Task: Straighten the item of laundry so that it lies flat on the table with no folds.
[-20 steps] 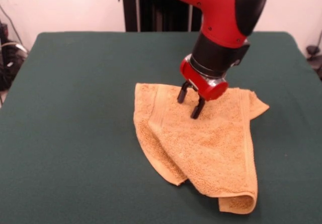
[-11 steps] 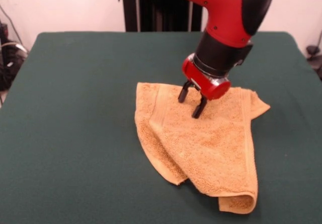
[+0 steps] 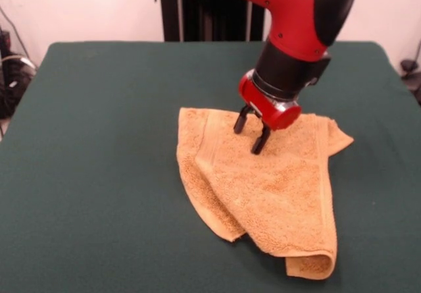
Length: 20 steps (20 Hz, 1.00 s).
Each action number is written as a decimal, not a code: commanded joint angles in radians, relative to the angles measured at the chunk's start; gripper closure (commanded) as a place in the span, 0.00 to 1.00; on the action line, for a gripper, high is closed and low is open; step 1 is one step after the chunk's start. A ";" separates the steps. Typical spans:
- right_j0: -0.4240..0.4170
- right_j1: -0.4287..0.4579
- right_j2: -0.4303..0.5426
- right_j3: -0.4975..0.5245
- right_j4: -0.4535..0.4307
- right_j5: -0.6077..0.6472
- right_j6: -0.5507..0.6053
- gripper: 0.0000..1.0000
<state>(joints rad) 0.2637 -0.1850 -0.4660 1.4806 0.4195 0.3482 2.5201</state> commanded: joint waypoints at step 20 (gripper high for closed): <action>0.145 0.101 0.083 0.204 -0.006 0.355 0.201 0.00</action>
<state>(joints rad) 0.3685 -0.1905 -0.4977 1.5342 0.4255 0.5423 2.5201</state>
